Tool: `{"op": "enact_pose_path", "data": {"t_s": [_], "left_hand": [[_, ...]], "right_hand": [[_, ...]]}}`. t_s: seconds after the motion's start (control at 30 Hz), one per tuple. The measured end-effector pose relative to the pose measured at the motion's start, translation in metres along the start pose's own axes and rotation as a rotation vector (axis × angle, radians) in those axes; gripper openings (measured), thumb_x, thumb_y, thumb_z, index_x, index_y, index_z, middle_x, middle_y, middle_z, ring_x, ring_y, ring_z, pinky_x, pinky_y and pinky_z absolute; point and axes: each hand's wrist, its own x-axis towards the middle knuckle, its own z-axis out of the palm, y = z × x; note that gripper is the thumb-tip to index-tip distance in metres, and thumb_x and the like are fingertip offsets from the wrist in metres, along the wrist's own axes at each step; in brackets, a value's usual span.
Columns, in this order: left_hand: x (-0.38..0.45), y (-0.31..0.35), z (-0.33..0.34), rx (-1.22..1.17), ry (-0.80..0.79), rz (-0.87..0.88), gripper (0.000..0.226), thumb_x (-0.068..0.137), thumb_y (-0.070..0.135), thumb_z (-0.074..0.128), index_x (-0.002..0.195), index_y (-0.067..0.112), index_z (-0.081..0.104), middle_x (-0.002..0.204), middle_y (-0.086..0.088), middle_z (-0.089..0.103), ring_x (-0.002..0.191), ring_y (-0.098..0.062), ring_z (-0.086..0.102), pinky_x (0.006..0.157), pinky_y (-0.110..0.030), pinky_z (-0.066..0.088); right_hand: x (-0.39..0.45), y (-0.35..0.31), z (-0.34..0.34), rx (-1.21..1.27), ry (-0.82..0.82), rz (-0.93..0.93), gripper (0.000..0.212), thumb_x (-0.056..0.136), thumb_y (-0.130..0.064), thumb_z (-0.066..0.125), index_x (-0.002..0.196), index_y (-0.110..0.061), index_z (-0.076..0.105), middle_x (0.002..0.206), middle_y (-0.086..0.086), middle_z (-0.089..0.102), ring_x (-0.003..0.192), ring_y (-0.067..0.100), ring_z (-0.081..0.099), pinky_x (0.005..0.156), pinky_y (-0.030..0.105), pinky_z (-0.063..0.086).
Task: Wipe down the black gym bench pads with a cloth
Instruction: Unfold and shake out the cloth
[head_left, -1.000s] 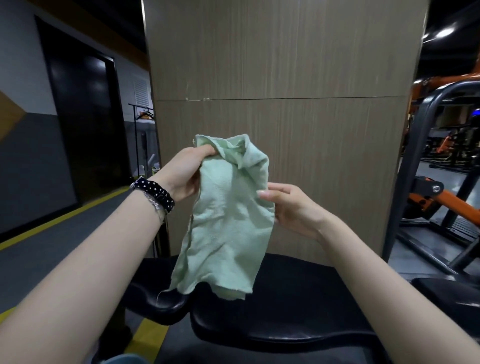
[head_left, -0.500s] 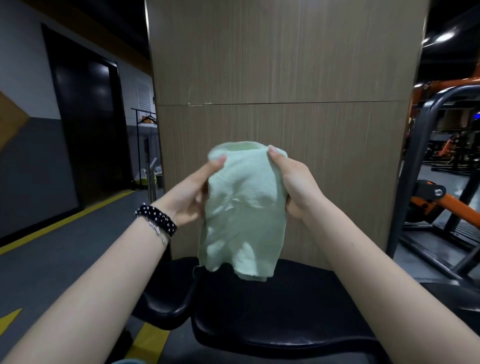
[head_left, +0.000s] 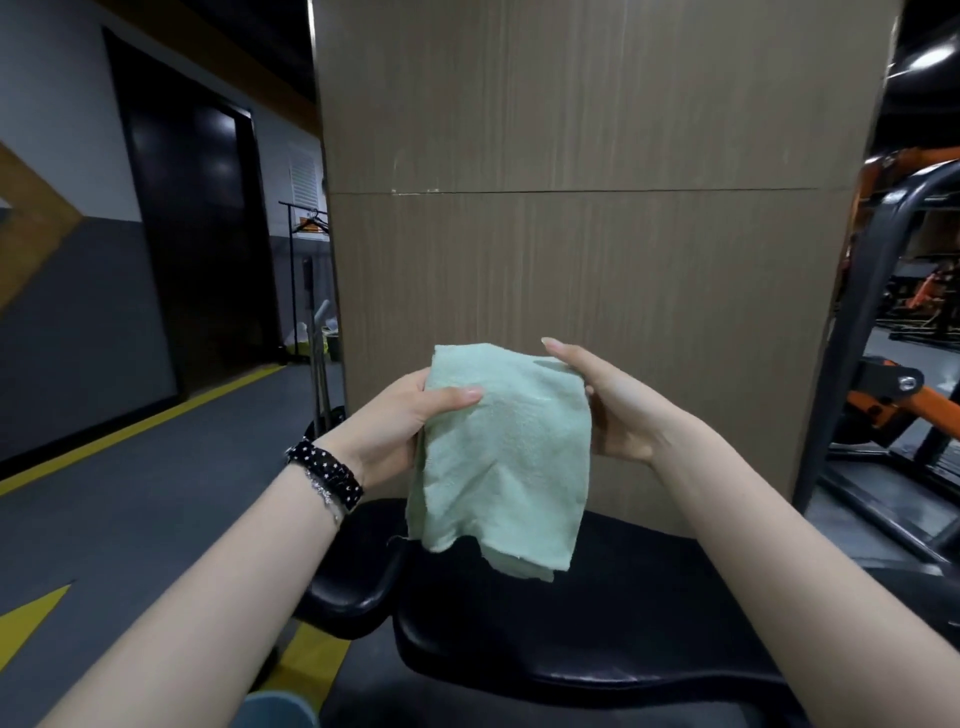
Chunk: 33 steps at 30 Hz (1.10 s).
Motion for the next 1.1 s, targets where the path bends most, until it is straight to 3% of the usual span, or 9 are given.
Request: {"op": "enact_pose_path", "data": {"t_s": [0.1, 0.23, 0.4, 0.5, 0.67, 0.73, 0.83, 1.0, 1.1], "left_hand": [[-0.017, -0.006, -0.015, -0.01, 0.077, 0.01, 0.036, 0.09, 0.012, 0.054, 0.126, 0.006, 0.053, 0.12, -0.011, 0.064, 0.109, -0.027, 0.061, 0.085, -0.033, 0.053], [-0.05, -0.02, -0.046, 0.019, 0.174, 0.023, 0.037, 0.091, 0.011, 0.054, 0.128, 0.01, 0.051, 0.122, -0.011, 0.063, 0.111, -0.028, 0.06, 0.09, -0.039, 0.051], [-0.097, -0.045, -0.081, 0.013, 0.33, -0.007, 0.037, 0.093, 0.015, 0.051, 0.13, 0.009, 0.049, 0.123, -0.012, 0.062, 0.11, -0.028, 0.061, 0.086, -0.036, 0.053], [-0.127, -0.07, -0.098, 0.032, 0.44, -0.043, 0.034, 0.094, 0.015, 0.05, 0.127, 0.009, 0.052, 0.121, -0.01, 0.064, 0.108, -0.026, 0.062, 0.088, -0.036, 0.052], [-0.176, -0.132, -0.124, 0.008, 0.603, -0.09, 0.027, 0.092, 0.012, 0.05, 0.119, 0.011, 0.056, 0.113, -0.006, 0.068, 0.1, -0.021, 0.065, 0.081, -0.032, 0.053], [-0.194, -0.162, -0.133, 0.0, 0.66, -0.108, 0.027, 0.093, 0.006, 0.048, 0.118, 0.012, 0.056, 0.111, -0.004, 0.069, 0.097, -0.019, 0.066, 0.076, -0.029, 0.054], [-0.218, -0.207, -0.146, 0.017, 0.733, -0.145, 0.03, 0.091, 0.003, 0.052, 0.12, 0.013, 0.052, 0.111, -0.001, 0.069, 0.099, -0.018, 0.065, 0.073, -0.026, 0.053], [-0.245, -0.275, -0.159, 0.018, 0.774, -0.185, 0.045, 0.081, 0.019, 0.059, 0.125, 0.02, 0.048, 0.119, 0.002, 0.065, 0.109, -0.02, 0.062, 0.081, -0.034, 0.053], [-0.253, -0.314, -0.162, -0.04, 0.758, -0.203, 0.047, 0.083, 0.017, 0.059, 0.127, 0.021, 0.046, 0.123, -0.001, 0.063, 0.112, -0.02, 0.06, 0.087, -0.038, 0.052]], "right_hand": [[0.013, 0.015, 0.018, 0.076, -0.024, -0.034, 0.041, 0.088, -0.043, 0.06, 0.113, -0.011, 0.067, 0.055, -0.008, 0.033, 0.052, 0.006, 0.027, 0.053, 0.018, 0.031], [0.025, 0.033, 0.06, 0.077, -0.112, -0.102, 0.022, 0.098, -0.022, 0.048, 0.105, -0.008, 0.063, 0.046, -0.011, 0.048, 0.035, 0.002, 0.045, 0.038, 0.012, 0.036], [0.043, 0.068, 0.112, 0.048, -0.24, -0.085, 0.022, 0.095, -0.024, 0.055, 0.107, -0.01, 0.066, 0.072, -0.003, 0.067, 0.062, 0.01, 0.065, 0.059, 0.026, 0.055], [0.053, 0.1, 0.142, 0.067, -0.289, -0.076, 0.023, 0.096, -0.02, 0.053, 0.113, -0.008, 0.064, 0.069, -0.005, 0.068, 0.058, 0.008, 0.065, 0.049, 0.019, 0.049], [0.071, 0.168, 0.185, 0.019, -0.379, 0.001, 0.024, 0.095, -0.022, 0.055, 0.117, -0.014, 0.064, 0.091, 0.0, 0.071, 0.076, 0.012, 0.067, 0.059, 0.028, 0.055], [0.078, 0.201, 0.2, -0.006, -0.416, 0.027, 0.024, 0.096, -0.022, 0.054, 0.118, -0.017, 0.064, 0.103, 0.006, 0.07, 0.087, 0.019, 0.066, 0.073, 0.041, 0.059], [0.084, 0.246, 0.219, -0.037, -0.458, 0.048, 0.025, 0.098, -0.024, 0.052, 0.121, -0.021, 0.062, 0.108, 0.009, 0.068, 0.092, 0.026, 0.064, 0.085, 0.051, 0.051], [0.094, 0.325, 0.239, -0.086, -0.491, 0.04, 0.023, 0.099, -0.03, 0.049, 0.117, -0.035, 0.062, 0.101, 0.01, 0.068, 0.084, 0.025, 0.062, 0.073, 0.05, 0.05], [0.097, 0.365, 0.243, -0.068, -0.475, 0.082, 0.024, 0.1, -0.026, 0.047, 0.118, -0.033, 0.062, 0.104, -0.001, 0.071, 0.089, 0.014, 0.067, 0.066, 0.027, 0.052]]}}
